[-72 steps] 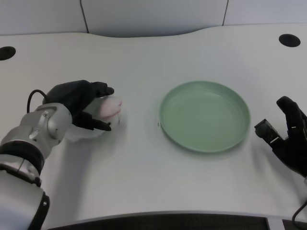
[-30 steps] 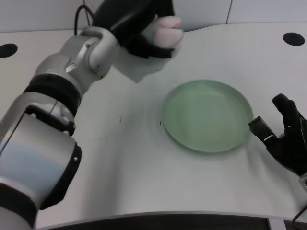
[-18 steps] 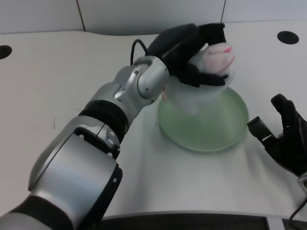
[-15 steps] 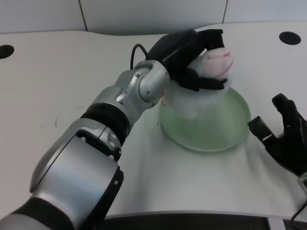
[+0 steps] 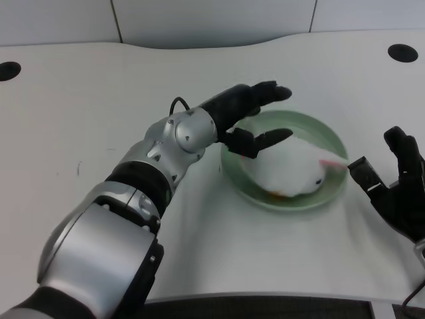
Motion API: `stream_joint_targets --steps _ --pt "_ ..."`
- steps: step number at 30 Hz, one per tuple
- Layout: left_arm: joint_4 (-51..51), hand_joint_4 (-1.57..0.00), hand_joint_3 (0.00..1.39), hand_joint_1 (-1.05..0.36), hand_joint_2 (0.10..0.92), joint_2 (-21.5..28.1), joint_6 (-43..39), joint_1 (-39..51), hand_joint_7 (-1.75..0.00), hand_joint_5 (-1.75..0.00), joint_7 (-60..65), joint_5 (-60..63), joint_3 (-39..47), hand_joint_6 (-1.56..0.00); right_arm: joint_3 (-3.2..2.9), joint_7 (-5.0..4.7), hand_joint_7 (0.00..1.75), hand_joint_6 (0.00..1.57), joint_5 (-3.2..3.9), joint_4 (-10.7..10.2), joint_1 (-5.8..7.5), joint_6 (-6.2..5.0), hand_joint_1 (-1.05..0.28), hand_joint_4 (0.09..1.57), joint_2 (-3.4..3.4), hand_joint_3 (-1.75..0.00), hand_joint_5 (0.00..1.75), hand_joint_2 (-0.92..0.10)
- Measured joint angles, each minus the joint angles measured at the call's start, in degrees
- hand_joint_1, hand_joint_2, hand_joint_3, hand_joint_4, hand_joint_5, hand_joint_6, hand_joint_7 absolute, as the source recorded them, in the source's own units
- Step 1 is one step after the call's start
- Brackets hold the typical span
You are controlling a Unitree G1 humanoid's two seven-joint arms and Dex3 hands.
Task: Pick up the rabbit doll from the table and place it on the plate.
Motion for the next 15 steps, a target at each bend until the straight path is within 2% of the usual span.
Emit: stream_joint_targets --steps 9,15 --pt "-1.24 0.0 0.9 -1.05 0.921 0.06 -4.35 0.52 0.0 0.0 -5.08 -9.09 8.89 0.0 0.11 -0.18 1.75 0.59 -0.01 -0.05 0.0 -0.01 -0.52 0.79 0.0 -0.36 1.75 -0.9" --pt "-2.62 -0.06 0.84 -1.05 0.921 3.42 -8.54 0.46 0.0 -0.03 -10.38 -13.71 12.94 -0.01 0.0 -0.25 1.75 0.58 0.07 -0.21 0.04 0.07 -0.52 0.78 0.05 -0.34 1.75 -0.9"
